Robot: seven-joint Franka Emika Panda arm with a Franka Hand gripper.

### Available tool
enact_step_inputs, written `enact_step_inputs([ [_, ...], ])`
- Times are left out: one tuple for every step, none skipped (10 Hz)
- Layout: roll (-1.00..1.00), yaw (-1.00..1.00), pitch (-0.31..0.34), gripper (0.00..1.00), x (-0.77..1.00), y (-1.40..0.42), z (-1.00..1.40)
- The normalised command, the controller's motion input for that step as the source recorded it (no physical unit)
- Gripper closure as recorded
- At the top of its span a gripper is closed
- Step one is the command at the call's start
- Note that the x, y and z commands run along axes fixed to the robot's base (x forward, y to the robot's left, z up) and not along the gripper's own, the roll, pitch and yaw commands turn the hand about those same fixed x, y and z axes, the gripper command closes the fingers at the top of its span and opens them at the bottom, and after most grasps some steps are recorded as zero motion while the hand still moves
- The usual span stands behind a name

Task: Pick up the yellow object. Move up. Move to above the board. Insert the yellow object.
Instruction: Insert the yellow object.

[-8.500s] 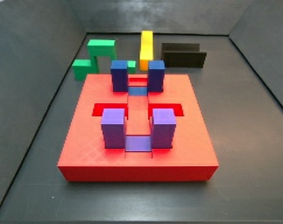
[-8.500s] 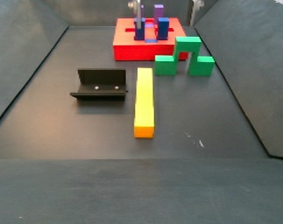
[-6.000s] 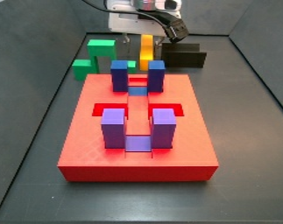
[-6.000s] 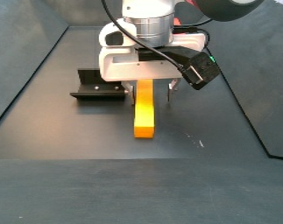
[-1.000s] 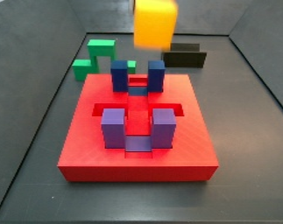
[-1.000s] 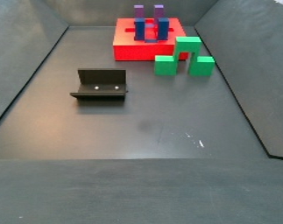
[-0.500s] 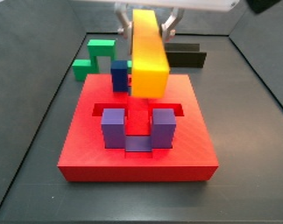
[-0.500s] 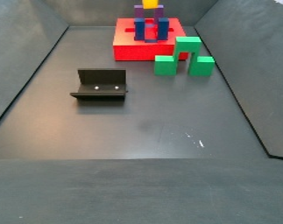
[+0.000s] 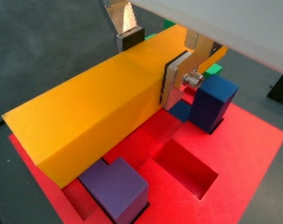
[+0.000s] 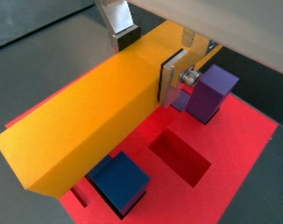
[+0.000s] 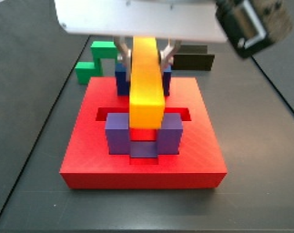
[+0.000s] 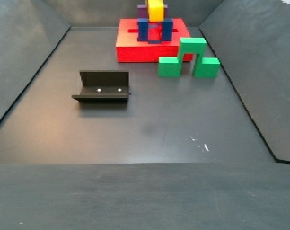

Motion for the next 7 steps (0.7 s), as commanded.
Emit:
enact_step_inputs([
  [0.11, 0.00, -0.036, 1.00, 0.00, 0.00, -0.30],
  [0.12, 0.00, -0.004, 1.00, 0.00, 0.00, -0.26],
  [0.12, 0.00, 0.000, 1.00, 0.00, 0.00, -0.21],
  [0.09, 0.00, 0.000, 1.00, 0.00, 0.00, -0.14],
  [0.08, 0.00, 0.000, 1.00, 0.02, 0.00, -0.08],
  [0.08, 0.00, 0.000, 1.00, 0.05, -0.01, -0.05],
  [0.08, 0.00, 0.000, 1.00, 0.03, -0.02, -0.06],
])
